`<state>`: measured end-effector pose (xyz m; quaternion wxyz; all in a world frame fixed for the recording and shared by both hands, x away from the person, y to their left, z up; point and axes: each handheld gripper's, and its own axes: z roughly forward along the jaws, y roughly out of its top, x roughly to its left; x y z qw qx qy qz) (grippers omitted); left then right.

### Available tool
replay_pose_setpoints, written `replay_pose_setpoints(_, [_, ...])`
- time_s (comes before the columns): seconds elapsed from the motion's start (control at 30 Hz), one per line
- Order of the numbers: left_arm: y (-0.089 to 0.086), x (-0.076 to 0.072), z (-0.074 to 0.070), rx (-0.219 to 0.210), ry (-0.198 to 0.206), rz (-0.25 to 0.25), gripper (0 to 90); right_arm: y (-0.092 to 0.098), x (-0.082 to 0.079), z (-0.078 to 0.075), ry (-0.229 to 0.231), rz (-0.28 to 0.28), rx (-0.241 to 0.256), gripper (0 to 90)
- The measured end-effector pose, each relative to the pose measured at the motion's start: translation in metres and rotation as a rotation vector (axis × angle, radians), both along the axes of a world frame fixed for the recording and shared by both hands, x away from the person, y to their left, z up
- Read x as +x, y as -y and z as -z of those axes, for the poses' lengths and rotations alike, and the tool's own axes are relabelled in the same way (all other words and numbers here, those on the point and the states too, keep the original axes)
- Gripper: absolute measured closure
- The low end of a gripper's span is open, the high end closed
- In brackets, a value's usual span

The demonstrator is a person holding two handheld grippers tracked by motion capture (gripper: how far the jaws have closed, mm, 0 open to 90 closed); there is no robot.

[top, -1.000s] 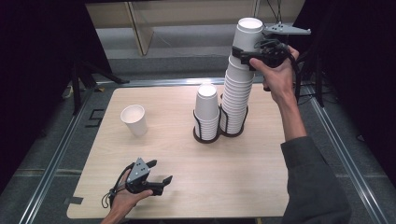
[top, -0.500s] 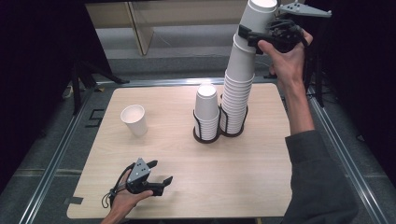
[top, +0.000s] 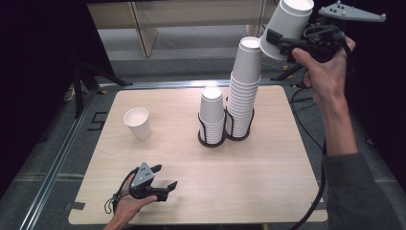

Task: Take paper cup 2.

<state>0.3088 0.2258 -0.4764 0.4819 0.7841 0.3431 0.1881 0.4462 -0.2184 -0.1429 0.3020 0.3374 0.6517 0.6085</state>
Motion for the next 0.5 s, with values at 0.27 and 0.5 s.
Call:
replay_pose_setpoints(0.27, [-0.001, 0.001, 0.000, 0.005, -0.004, -0.009, 14.5, 0.012, -0.020, 0.020, -0.016, -0.024, -0.035, 15.9])
replay_pose_setpoints(0.5, [-0.001, 0.001, 0.000, 0.004, -0.003, -0.013, 14.5, 0.020, -0.039, 0.049, -0.036, -0.053, -0.008, 15.9])
